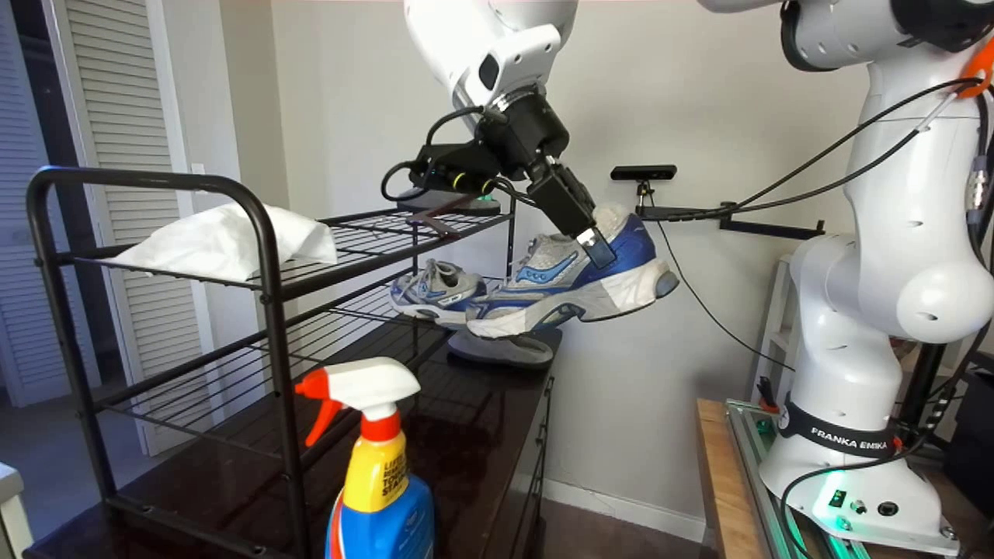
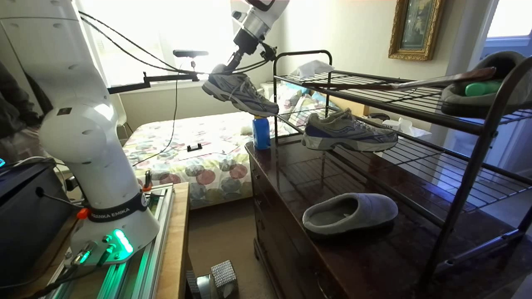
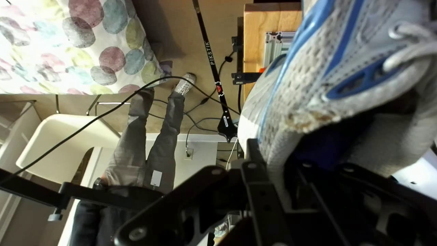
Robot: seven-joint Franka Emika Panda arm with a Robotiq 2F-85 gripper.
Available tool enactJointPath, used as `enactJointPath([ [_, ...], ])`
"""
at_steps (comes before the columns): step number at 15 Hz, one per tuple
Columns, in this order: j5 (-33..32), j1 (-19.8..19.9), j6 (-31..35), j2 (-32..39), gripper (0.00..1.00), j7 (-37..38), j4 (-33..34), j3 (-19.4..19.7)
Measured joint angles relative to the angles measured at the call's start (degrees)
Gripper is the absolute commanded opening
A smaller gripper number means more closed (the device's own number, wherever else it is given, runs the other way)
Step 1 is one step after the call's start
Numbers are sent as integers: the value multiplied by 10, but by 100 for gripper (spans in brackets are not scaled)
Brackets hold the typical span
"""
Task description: Pick up the shoe from the top shelf and put it in the first shelf
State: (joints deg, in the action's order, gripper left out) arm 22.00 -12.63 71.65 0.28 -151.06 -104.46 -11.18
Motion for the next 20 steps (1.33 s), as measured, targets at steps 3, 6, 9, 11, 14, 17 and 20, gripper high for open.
enactJointPath([
  [3, -15, 7, 0, 24, 3, 0, 25, 2],
  [6, -12, 13, 5, 39, 13, 3, 48, 2],
  [9, -11, 15, 5, 41, 3, 5, 58, 2],
  [11, -14, 15, 7, 42, 3, 3, 56, 2],
  [14, -20, 15, 39, 51, 3, -6, 50, 1],
  [17, -26, 16, 87, 62, 3, -17, 37, 2],
  [20, -37, 17, 120, 71, 3, -17, 28, 2],
])
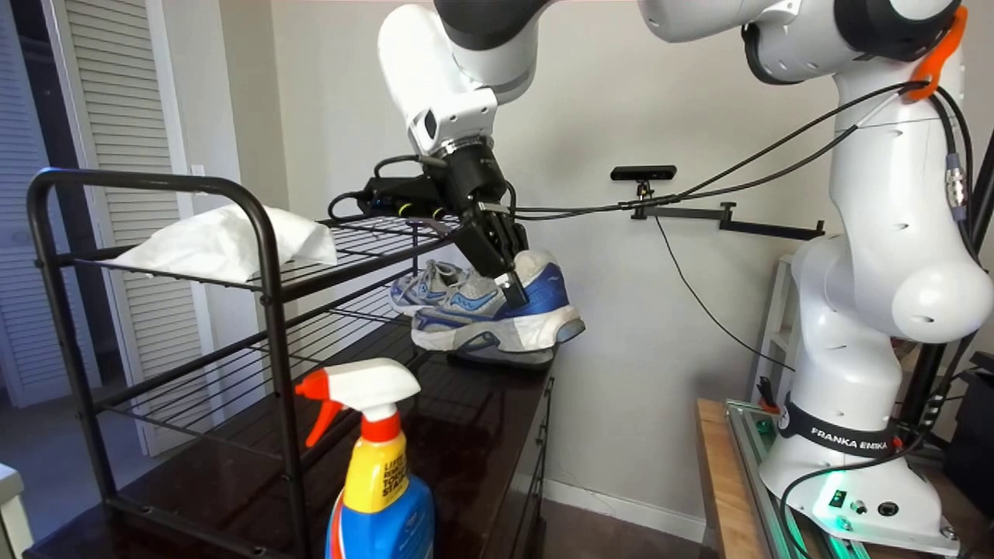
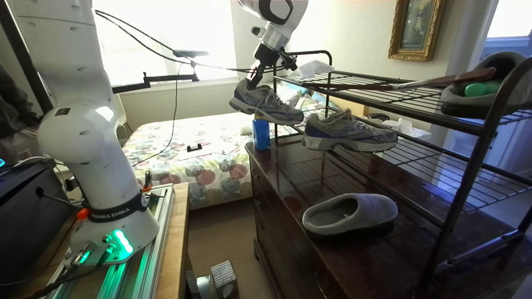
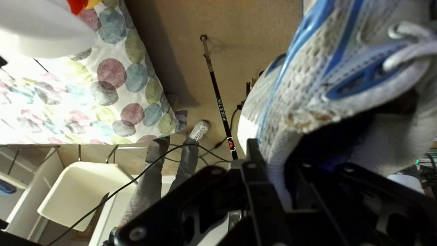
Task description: Pick up the shoe from the top shelf and put it in the first shelf
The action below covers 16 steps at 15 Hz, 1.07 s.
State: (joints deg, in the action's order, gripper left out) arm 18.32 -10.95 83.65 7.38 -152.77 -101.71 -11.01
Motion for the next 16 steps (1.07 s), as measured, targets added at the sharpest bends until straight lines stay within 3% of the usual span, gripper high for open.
enactJointPath([
  [7, -80, -4, 15, 0, 3, -13, -12, -10],
  [13, -96, -3, 81, -24, 3, -24, -46, -12],
  [14, -95, -2, 90, -28, 13, -24, -49, -11],
  [16, -95, -2, 90, -27, 13, -22, -49, -10],
])
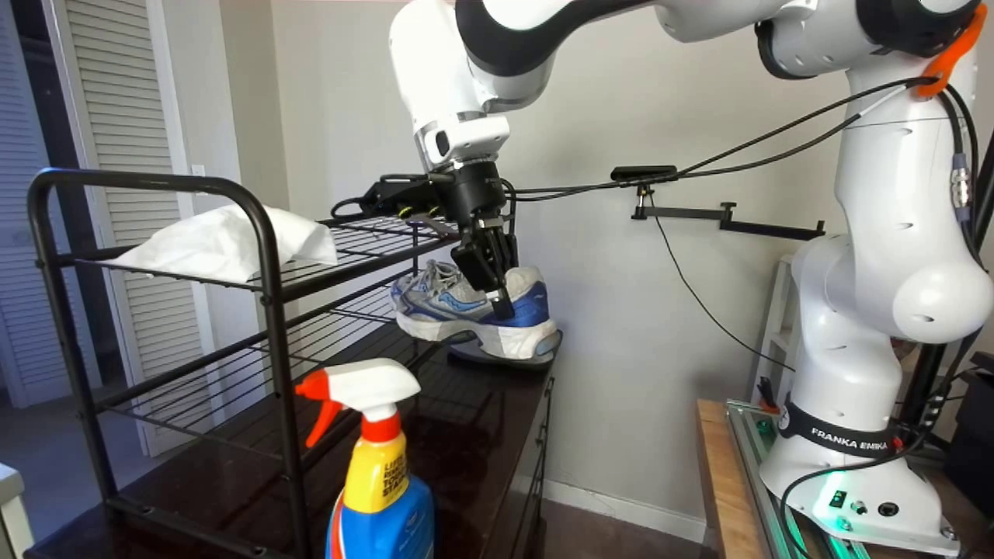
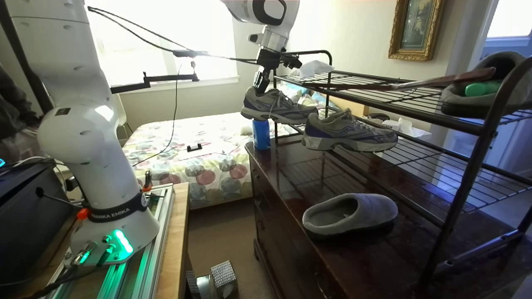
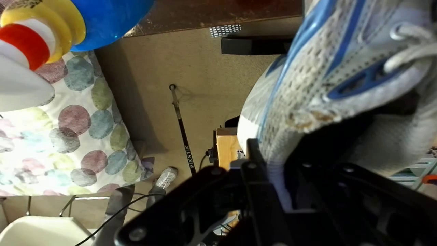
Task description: Pick up the shoe from the top shelf and put it in the first shelf
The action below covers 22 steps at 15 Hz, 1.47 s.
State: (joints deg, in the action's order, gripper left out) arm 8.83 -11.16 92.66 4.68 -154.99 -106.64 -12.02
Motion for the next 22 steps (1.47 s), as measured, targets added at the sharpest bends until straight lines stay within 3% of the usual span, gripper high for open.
enactJointPath([
  [1, 0, 0, 0, 2, 13, 0, 0, 0],
  [2, 0, 0, 0, 4, 3, 0, 0, 0],
  [22, -68, 5, 118, 22, 3, 0, 4, 6],
])
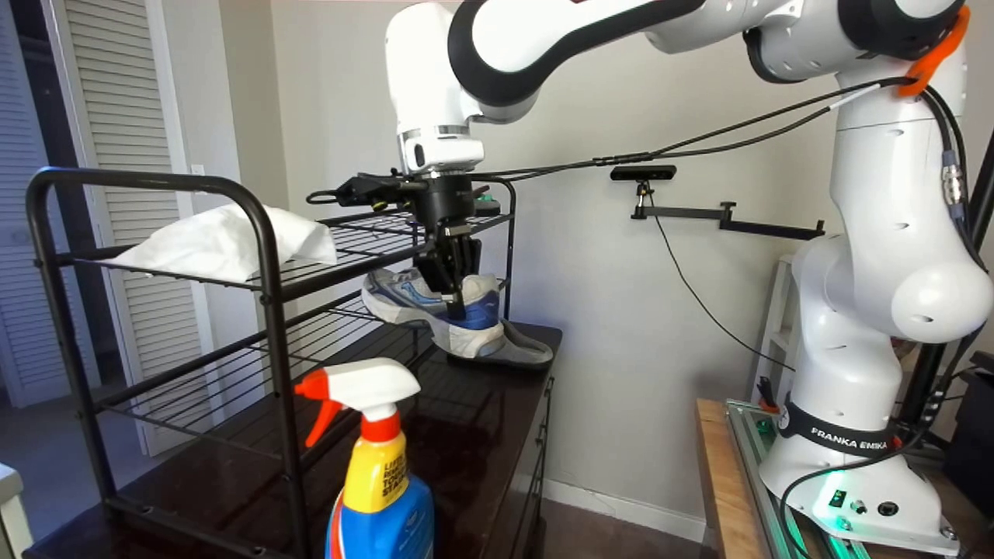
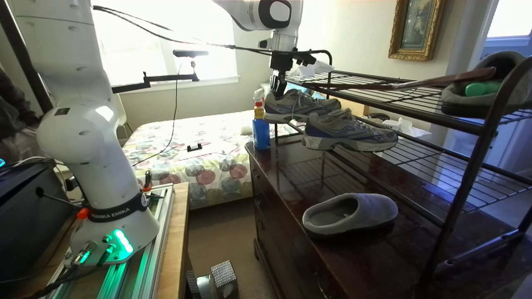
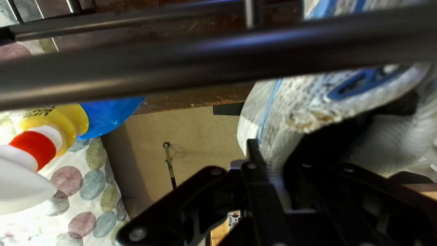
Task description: Pick up the shoe from the top shelf and put it in the first shelf
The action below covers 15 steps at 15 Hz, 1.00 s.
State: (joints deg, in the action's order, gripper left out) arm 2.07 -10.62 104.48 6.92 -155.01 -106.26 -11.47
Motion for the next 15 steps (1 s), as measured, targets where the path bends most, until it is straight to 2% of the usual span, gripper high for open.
enactJointPath([
  [5, -8, 1, 17, 13, 3, 0, 9, 3],
  [15, -26, 4, 18, 54, 3, 0, 67, 4],
])
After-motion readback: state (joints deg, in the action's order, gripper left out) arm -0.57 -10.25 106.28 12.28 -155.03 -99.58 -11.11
